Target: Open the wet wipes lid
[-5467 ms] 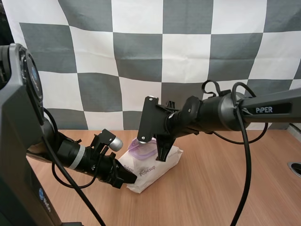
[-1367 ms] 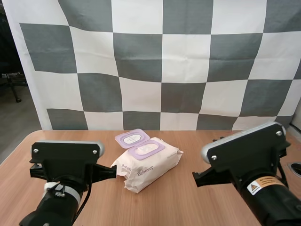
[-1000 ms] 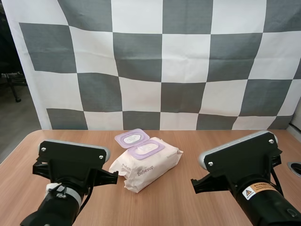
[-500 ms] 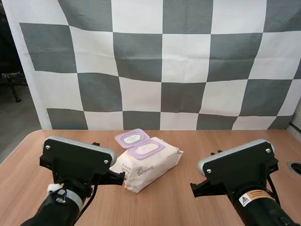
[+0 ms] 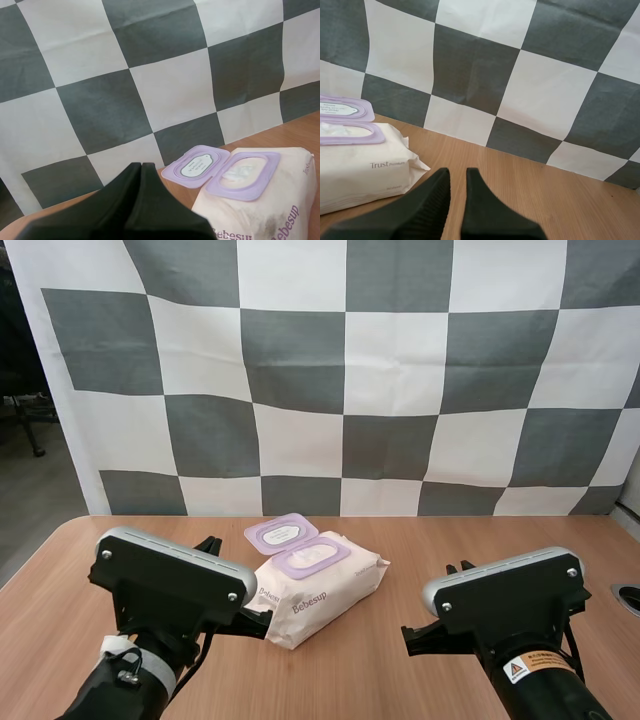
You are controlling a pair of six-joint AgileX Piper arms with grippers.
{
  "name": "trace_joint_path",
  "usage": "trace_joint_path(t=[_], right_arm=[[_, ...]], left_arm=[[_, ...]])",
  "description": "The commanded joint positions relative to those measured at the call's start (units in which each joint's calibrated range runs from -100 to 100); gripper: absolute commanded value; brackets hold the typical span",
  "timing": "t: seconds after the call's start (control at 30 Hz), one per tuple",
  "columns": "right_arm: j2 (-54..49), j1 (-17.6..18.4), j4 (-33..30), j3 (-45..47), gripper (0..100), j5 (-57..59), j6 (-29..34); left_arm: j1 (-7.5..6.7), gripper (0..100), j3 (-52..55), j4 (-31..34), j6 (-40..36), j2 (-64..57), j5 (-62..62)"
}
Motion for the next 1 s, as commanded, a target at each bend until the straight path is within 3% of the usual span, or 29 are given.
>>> trace_joint_path(t=[0.0,0.17,0.33,0.53,0.6,0.73,0.97], right_arm=[[0.0,0.0,0.1,0.0,22,0.0,0.0],[0.0,0.0,0.1,0.0,22,2.6,0.3],[0.0,0.0,9.1,0.0,22,4.3,14.9],[0.0,0.0,9.9,0.0,22,6.0,23.1],[0.0,0.0,8.1,0.0,22,6.0,22.9],[0.0,0.0,-1.0,0.0,22,4.8,22.8],[0.0,0.0,-10.4,0.0,22,3.8,22.8]], left_arm=[[-0.02,0,0.0,-0.1,0.1,0.0,1.3],[-0.02,0,0.0,2.0,-1.2,-0.1,4.9],[-0.95,0,0.0,23.2,-20.9,-3.1,11.9],[-1.88,0,0.0,48.8,-46.5,-4.2,12.2],[-1.88,0,0.0,57.1,-52.9,-4.2,11.7],[-2.2,0,0.0,66.4,-60.1,-4.2,11.5],[-2.2,0,0.0,69.9,-60.9,-4.2,11.1]])
